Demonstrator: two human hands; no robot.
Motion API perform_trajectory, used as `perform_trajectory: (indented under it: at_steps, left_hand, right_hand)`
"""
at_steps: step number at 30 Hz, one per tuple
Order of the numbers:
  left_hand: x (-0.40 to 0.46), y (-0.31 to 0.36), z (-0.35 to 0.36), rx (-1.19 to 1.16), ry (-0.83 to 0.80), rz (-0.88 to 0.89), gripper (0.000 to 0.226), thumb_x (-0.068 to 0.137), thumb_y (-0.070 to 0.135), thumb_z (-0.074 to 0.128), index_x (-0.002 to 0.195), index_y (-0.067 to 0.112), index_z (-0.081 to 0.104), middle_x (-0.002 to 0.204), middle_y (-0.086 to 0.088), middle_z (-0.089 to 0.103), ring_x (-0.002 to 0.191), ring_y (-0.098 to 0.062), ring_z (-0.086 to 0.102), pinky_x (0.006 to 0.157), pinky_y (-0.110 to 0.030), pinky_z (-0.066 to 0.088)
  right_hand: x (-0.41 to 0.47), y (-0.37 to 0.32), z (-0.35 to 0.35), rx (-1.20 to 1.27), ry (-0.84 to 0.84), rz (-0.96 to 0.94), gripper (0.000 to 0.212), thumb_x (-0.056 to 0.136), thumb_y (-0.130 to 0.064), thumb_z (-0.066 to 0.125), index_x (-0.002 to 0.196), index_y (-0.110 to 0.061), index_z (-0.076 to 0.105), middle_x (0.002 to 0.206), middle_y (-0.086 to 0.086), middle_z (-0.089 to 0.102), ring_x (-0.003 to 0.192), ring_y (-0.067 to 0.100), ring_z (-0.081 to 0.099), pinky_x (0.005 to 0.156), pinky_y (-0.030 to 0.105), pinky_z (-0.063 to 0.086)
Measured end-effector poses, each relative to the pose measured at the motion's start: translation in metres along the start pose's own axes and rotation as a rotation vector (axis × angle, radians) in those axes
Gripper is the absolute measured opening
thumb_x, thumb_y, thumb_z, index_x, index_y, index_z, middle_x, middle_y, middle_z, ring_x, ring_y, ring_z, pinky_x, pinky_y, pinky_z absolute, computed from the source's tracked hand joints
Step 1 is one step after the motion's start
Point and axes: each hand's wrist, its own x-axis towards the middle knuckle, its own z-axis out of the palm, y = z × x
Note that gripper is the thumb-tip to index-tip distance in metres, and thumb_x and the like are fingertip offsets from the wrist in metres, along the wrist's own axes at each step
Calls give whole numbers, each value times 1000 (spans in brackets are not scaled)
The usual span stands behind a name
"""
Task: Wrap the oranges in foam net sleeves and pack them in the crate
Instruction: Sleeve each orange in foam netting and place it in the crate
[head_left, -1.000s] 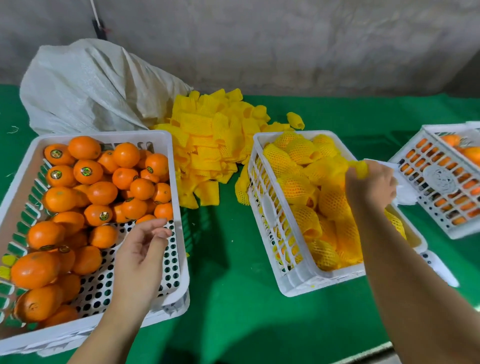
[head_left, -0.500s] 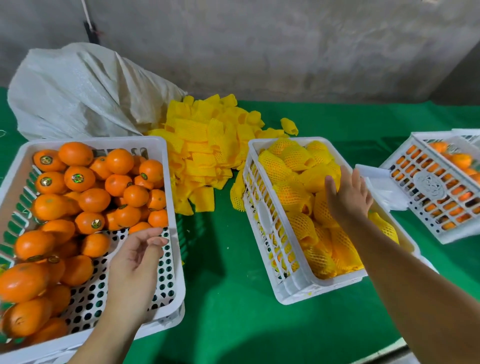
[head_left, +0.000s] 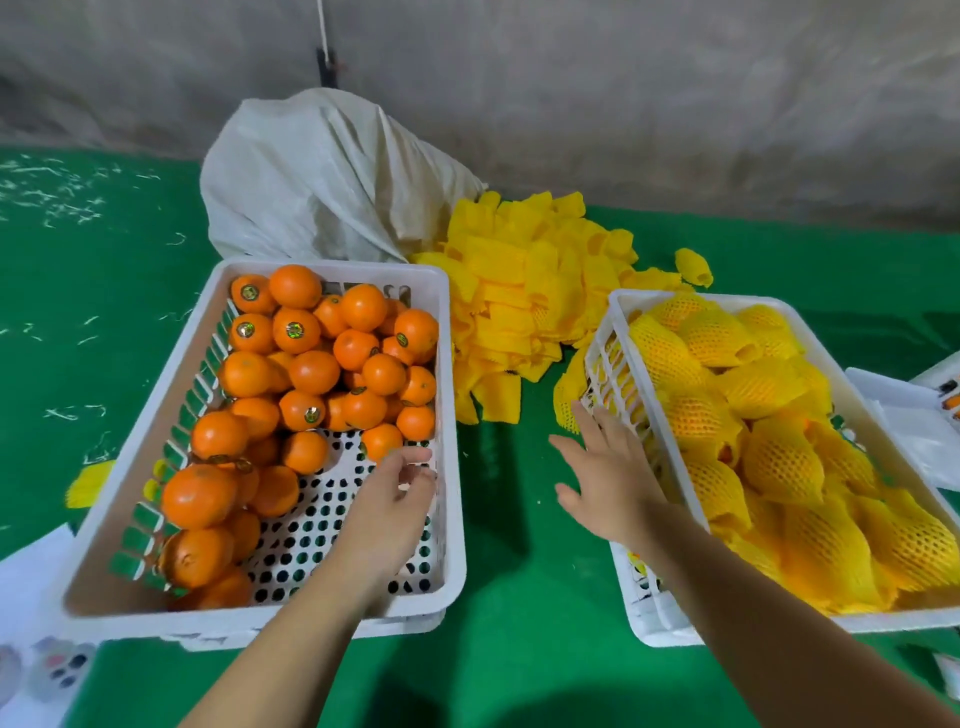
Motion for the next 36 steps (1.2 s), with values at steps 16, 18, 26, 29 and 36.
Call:
perform_trajectory:
  at_steps: [16, 18, 26, 29, 36]
  left_hand:
    - [145, -37, -9, 788, 343, 151, 65, 85, 32, 82, 136, 12, 48, 160, -21, 37, 145, -46, 39, 116, -57, 36]
    - [146, -46, -6, 746, 459, 239, 63, 75, 25, 92, 121, 1, 56, 131, -23, 58, 127, -47, 56, 104, -58, 47]
    - [155, -58, -12, 481, 440, 172, 87, 92, 36, 79, 161, 19, 28, 152, -14, 48, 136, -33, 49, 109, -48, 48]
    - [158, -62, -16, 438, 481, 149, 72, 93, 37, 79, 151, 25, 38, 138, -6, 60, 123, -33, 56, 100, -50, 51]
    - [149, -59, -33, 330, 436, 35, 67, 84, 44, 83, 134, 19, 47, 109, -1, 62, 103, -26, 61, 83, -48, 54]
  right_hand:
    - [142, -47, 48, 175, -420, 10, 59, 101, -44, 51, 157, -26, 41, 173, 3, -12, 156, 35, 3, 123, 53, 20]
    - [153, -42, 54, 157, -447, 10, 53, 103, -42, 50, 153, -27, 48, 173, 2, -12, 156, 34, 0, 123, 54, 19]
    - [178, -32, 72, 157, -457, 67, 62, 104, -40, 50, 161, -27, 30, 171, -9, -21, 157, 30, -2, 124, 52, 19]
    - [177, -36, 77, 179, -353, 112, 62, 106, -41, 47, 161, -19, 28, 174, -7, -3, 155, 29, 14, 121, 50, 27]
    - [135, -52, 69, 987, 270, 330, 11, 93, -8, 70, 102, -12, 74, 99, 4, 72, 90, 17, 69, 83, 40, 56]
